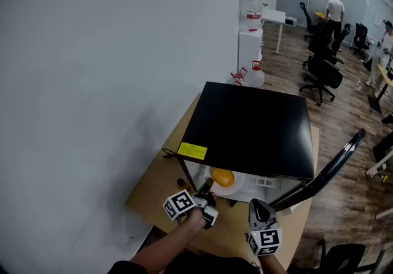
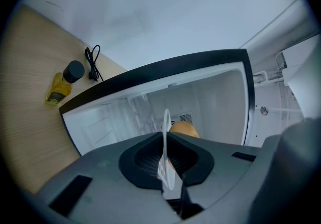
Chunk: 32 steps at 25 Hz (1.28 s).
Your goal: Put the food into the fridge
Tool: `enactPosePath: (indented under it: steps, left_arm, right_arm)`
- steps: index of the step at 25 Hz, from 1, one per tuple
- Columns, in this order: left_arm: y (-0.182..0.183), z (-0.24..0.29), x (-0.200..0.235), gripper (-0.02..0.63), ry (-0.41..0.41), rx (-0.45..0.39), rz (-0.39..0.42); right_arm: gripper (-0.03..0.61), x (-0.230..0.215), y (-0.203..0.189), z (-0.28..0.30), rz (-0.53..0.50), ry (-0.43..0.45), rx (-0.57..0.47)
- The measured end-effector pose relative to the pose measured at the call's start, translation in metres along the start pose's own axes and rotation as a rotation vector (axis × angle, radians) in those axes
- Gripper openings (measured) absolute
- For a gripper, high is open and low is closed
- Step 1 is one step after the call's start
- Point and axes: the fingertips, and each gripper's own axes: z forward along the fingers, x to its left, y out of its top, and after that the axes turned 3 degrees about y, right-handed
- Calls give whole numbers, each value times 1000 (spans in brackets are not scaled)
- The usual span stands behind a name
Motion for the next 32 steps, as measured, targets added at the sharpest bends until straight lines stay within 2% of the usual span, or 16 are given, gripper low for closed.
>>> enactPosePath:
  steps: [3,9,20,24,32]
  left_arm:
    - [3,10,5,23,15,0,-1]
    - [5,29,14,23,28,-26,-63]
    - [13,50,23,23,77,-97,-77]
    - [20,57,18,23,81,-111,-57]
    - [30,54,23,23,144,-156,-90]
  right_arm:
    - [61,-4,-10,3,3,-6,22]
    - [61,-10,-10,16,-3,-18,22]
    - [60,-7,2,31,-26,-2,11]
    - [60,-12,-3,35,-23,-9,21]
    - [60,-10,-11,33,-10,-4,34]
